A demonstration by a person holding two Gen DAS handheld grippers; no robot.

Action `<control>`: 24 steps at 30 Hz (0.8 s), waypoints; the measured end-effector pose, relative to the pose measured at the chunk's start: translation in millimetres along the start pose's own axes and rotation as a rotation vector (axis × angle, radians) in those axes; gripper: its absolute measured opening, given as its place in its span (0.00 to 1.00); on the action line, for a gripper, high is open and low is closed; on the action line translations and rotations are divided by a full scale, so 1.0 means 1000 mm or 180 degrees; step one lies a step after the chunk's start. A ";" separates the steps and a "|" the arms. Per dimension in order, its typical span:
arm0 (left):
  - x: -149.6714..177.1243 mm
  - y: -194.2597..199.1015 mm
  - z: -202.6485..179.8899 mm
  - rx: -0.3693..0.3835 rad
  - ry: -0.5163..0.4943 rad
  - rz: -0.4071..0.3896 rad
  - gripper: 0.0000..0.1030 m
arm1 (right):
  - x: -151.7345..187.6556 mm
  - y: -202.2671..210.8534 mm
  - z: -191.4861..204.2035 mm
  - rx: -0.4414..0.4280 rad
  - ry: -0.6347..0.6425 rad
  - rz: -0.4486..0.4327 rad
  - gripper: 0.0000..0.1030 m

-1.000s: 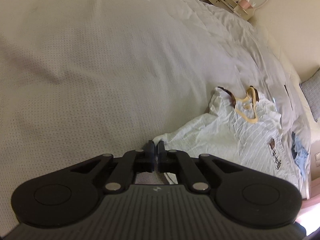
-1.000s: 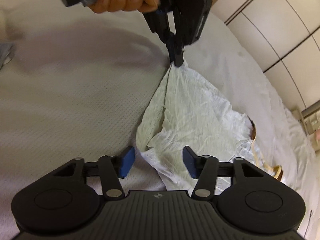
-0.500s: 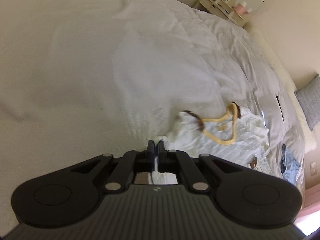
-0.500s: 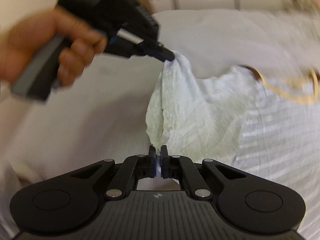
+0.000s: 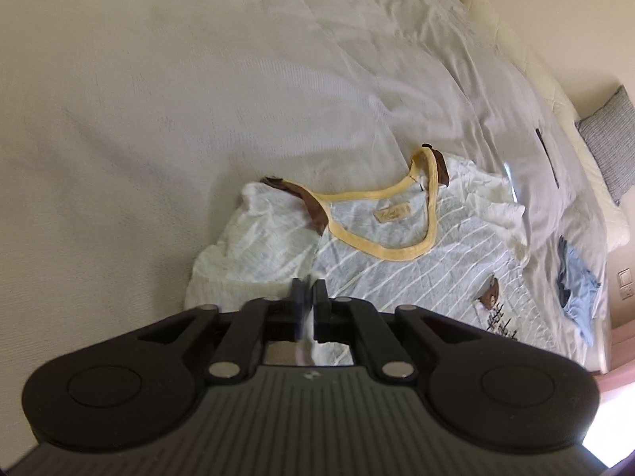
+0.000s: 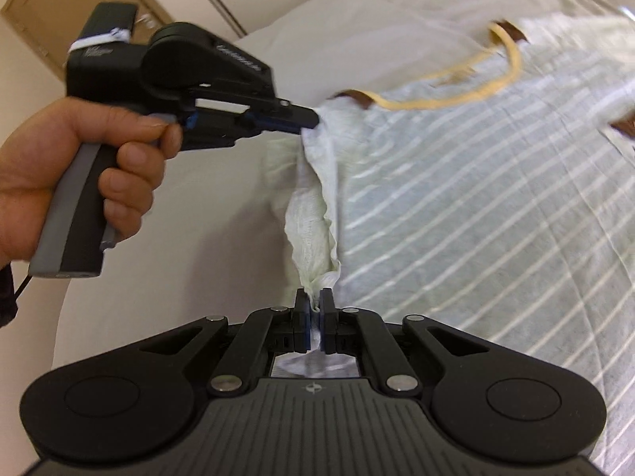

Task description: Fold clothes

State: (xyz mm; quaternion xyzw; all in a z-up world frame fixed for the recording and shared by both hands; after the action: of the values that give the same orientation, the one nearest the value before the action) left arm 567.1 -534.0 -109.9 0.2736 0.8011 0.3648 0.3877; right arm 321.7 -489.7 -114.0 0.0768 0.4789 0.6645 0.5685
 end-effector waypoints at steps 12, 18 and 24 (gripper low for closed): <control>0.022 0.030 0.042 -0.0414 -0.0011 -0.0061 0.25 | 0.003 0.020 -0.017 0.0169 0.0101 0.0018 0.30; 0.033 0.012 0.047 -0.0446 -0.0095 0.0000 0.26 | 0.000 -0.005 -0.031 0.0012 -0.0302 0.0255 0.36; 0.028 -0.002 0.045 -0.0482 -0.0110 -0.0065 0.04 | -0.008 -0.016 -0.031 0.0032 -0.0155 0.0375 0.01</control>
State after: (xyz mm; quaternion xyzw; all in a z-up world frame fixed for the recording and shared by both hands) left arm 588.8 -498.6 -143.1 0.2416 0.7672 0.4156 0.4246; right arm 315.6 -514.7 -138.5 0.1239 0.4629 0.6923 0.5395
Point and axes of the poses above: each gripper's, at about its wrist camera, not at the fingertips, and y roughly against the way its jaws point, z to its left, x to its underside, the point moved 2 cm from there along -y, roughly the way its jaws point, and after that the axes turned 4 degrees about -y, right-handed, at the moved point
